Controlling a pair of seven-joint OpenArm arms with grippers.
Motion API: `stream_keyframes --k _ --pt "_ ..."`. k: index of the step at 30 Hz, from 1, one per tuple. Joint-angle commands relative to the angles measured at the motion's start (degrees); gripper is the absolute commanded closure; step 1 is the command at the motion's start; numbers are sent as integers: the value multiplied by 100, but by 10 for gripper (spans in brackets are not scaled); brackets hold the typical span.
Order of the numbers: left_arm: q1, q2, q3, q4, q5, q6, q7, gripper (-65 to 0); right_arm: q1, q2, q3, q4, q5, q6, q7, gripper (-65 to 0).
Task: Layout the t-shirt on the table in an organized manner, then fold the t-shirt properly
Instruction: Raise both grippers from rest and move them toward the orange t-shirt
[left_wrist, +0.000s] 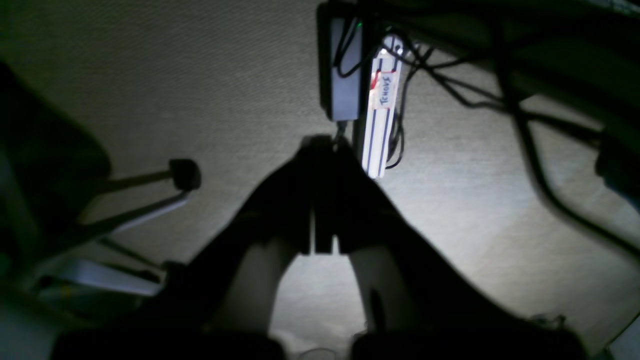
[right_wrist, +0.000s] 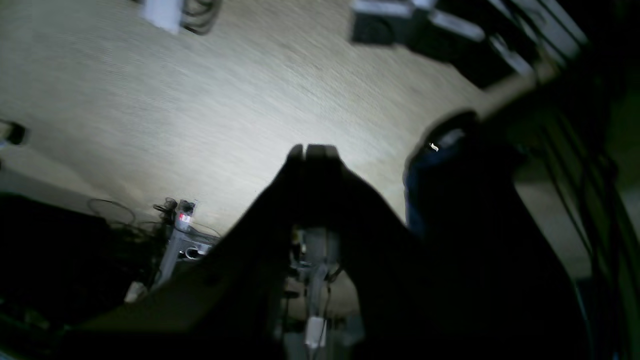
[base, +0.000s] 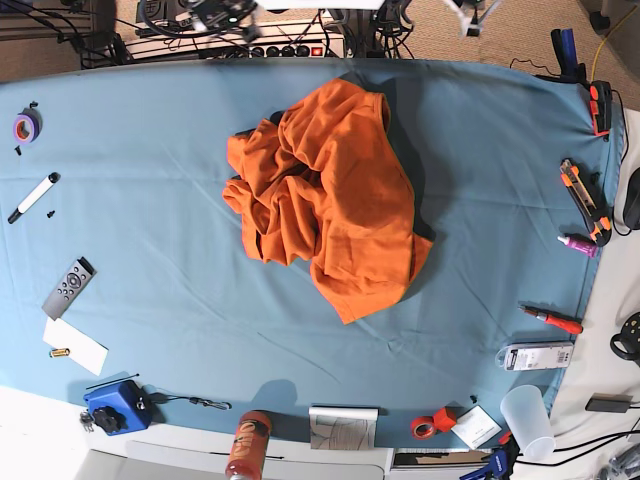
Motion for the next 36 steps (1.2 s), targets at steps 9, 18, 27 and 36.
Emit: stream_keyframes --k 9,18,27,36 --pt "1141 -535 -2 1576 -761 -485 -33 0 -876 1069 4 1821 627 20 -343 0" --pt "2470 -627 -9 3558 -986 -1368 402 0 -2422 1923 129 4516 774 11 -1187 0" --pt "3681 -625 -22 5807 -2391 -2090 1882 0 -3971 1934 1561 6813 793 11 -1858 0" --pt "4323 -619 -157 7733 -2732 -2120 2437 0 -4811 1932 2944 8968 1504 173 -1987 0"
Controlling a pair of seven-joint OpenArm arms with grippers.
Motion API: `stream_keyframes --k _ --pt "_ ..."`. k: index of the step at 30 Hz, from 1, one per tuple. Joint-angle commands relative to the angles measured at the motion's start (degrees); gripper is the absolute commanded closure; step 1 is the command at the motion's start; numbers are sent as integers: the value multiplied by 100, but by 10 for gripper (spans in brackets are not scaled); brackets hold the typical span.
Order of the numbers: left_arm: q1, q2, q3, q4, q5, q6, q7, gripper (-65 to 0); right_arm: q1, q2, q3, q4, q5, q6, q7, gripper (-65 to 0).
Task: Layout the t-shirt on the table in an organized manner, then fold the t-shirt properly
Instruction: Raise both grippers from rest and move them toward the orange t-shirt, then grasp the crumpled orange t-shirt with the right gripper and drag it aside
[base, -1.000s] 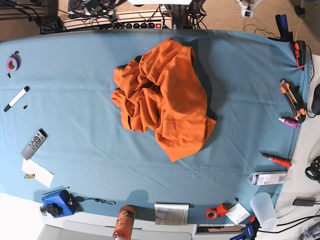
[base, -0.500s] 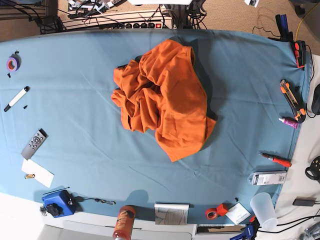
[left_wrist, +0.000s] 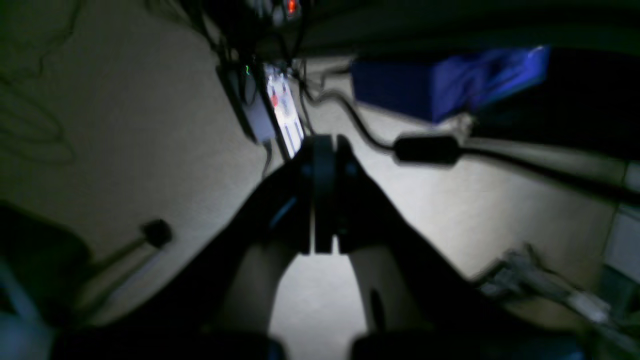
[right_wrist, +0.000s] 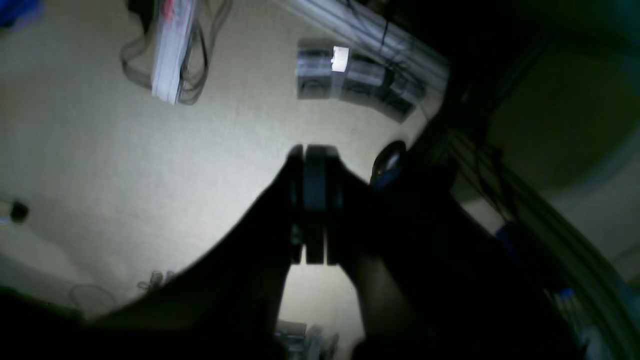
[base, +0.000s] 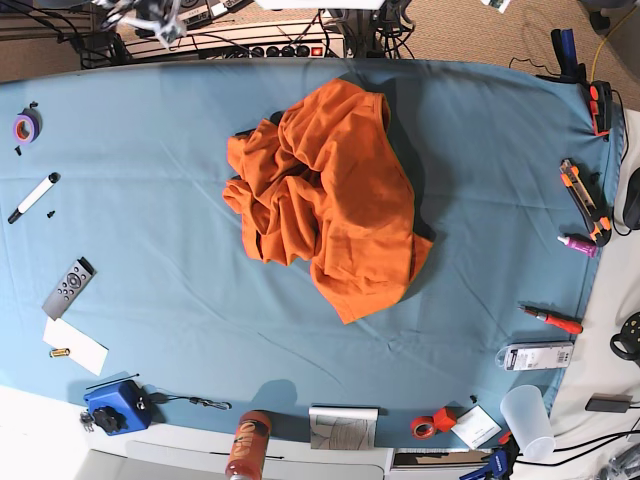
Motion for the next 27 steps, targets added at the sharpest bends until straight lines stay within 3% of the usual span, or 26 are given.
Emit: stream_keyframes --k 1,6,9,21,23,25,27 --pt "155 -11 -92 289 -76 -44 -94 0 -63 61 151 306 57 46 9 0" --pt "186 4 -459 1165 -339 -46 350 0 -59 63 634 1331 157 74 164 0" --pt "109 4 -649 1552 -446 -44 341 0 85 63 807 1753 155 74 195 0" --pt "-1073 2 -717 1792 -466 -46 321 0 1351 -96 802 1753 136 76 273 0" --pt "-1154 2 -717 1792 -466 -46 321 -13 1445 -96 802 1753 133 247 275 -8" --pt "-1209 2 -717 1792 -468 -46 319 -131 1464 -96 802 1753 136 542 365 -141" --pt "-1239 2 -717 1792 -466 -48 308 -228 1462 -96 802 1753 138 614 496 -272"
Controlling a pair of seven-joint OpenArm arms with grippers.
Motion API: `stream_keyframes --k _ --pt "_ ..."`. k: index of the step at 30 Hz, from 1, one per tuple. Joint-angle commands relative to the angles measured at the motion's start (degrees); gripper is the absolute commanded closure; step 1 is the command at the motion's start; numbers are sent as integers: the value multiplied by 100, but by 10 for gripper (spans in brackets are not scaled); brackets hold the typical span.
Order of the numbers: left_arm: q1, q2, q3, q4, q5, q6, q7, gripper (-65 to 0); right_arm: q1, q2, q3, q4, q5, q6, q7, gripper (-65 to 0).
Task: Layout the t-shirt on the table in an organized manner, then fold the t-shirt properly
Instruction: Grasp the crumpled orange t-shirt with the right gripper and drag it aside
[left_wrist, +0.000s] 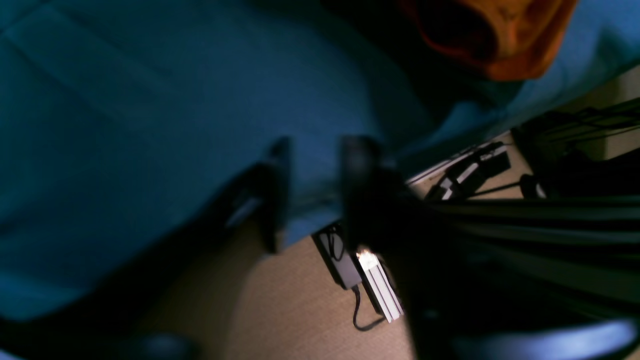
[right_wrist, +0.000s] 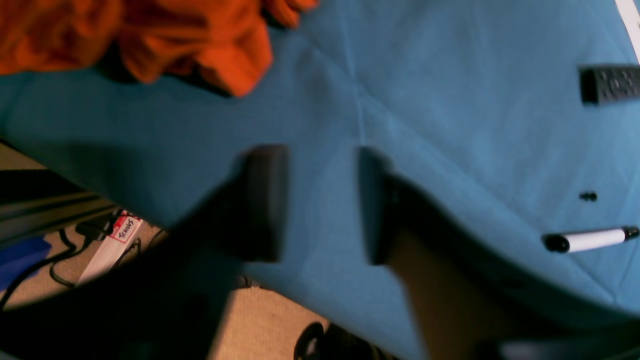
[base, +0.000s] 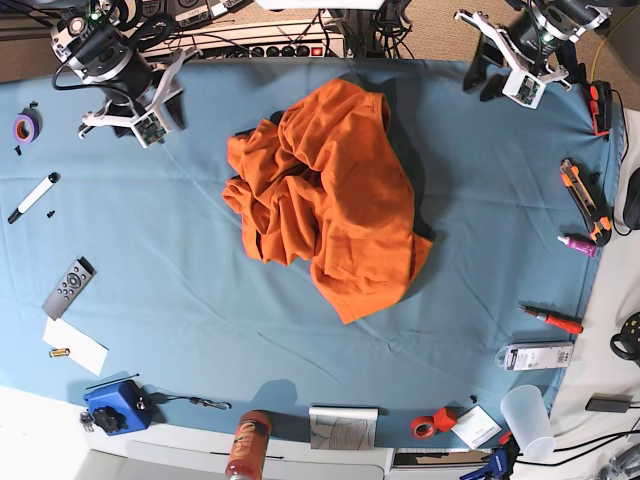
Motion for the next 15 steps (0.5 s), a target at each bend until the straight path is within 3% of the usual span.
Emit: stream_keyframes --k 1,4,7,9,11,15 --pt "48 -28 -22 92 -105 -35 -153 -260 -26 55 33 90 0 -22 179 -298" --pt "46 -31 -22 94 -103 -33 -188 -284 144 55 -37 90 326 85 284 -300" --pt "48 -28 -22 94 -105 -33 -361 -284 605 55 -411 90 726 1143 79 -300" --pt "46 -28 -22 92 -103 -33 -435 -284 887 55 -881 90 850 1532 46 -300" --pt "48 -28 -22 92 -101 -33 -431 -284 1126 55 -1447 90 688 1556 46 -300" --pt "46 -26 -22 92 -103 -31 -433 -284 1587 55 -2601 90 -240 1537 109 -300"
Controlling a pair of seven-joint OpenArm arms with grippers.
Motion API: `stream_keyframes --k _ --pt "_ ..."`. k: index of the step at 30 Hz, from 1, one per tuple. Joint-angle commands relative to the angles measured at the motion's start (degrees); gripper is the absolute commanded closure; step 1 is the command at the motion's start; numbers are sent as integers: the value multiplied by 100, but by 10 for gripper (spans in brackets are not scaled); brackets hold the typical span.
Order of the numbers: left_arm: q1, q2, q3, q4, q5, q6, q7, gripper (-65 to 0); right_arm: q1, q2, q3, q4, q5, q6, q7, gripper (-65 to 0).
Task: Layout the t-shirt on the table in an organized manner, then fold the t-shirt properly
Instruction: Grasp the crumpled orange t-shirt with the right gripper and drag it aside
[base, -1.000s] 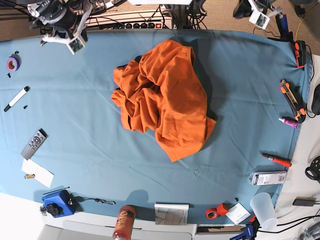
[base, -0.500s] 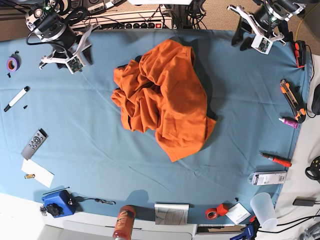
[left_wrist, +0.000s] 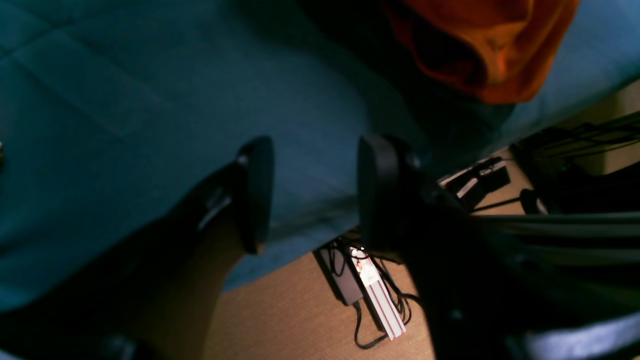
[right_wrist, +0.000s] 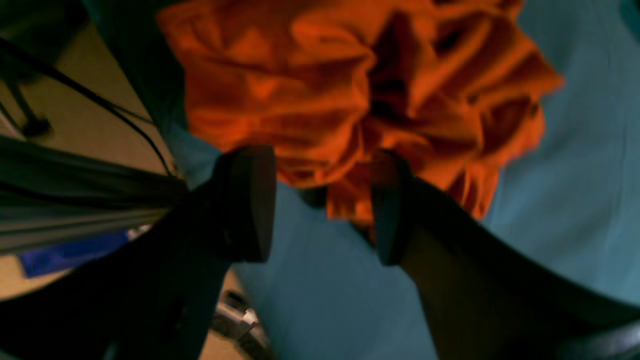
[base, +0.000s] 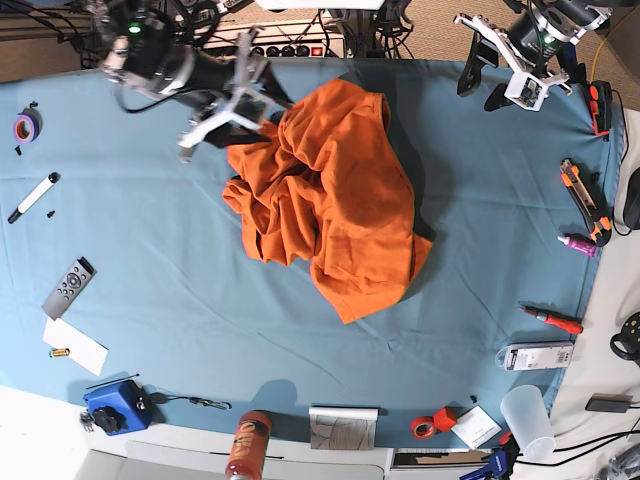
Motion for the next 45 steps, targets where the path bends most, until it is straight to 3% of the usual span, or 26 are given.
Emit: stream_keyframes --k 1,5,9,14,24,26,29,32,41,45 --pt "48 -26 -22 92 -105 -33 -149 -284 116 50 -208 90 -105 -26 188 -300" --pt "48 -26 -22 94 -105 -35 -151 -284 435 48 -1045 90 -634 -96 258 -300" --pt "48 -22 -22 94 -105 -35 -151 -284 715 48 -1602 -35 -1185 -713 271 -300" --pt "-22 87 -22 92 -105 -37 -151 -284 1062 13 -1956 -603 -1303 -990 411 -300" --pt "-350 101 -22 92 -105 -35 -153 -284 1440 -844 -2009 -1744 -1102 -970 420 -298" --pt "-348 101 -22 92 -105 -35 -151 -284 1443 -931 -2006 -1759 -1128 -979 411 -215" --pt "-350 98 -22 94 -105 -35 -151 -284 1440 -999 -2006 -1759 -1130 -1255 380 -10" --pt "-350 98 -22 94 -105 -35 -153 -284 1508 -999 -2006 -1759 -1270 -1794 365 0" --pt "-348 98 -22 92 -105 -37 -153 -284 2221 -1010 -2000 -1746 -1829 -2566 374 0" --pt "-350 98 -22 92 -105 -37 -153 -284 2605 -1266 -1626 -1749 -2203 -2946 398 0"
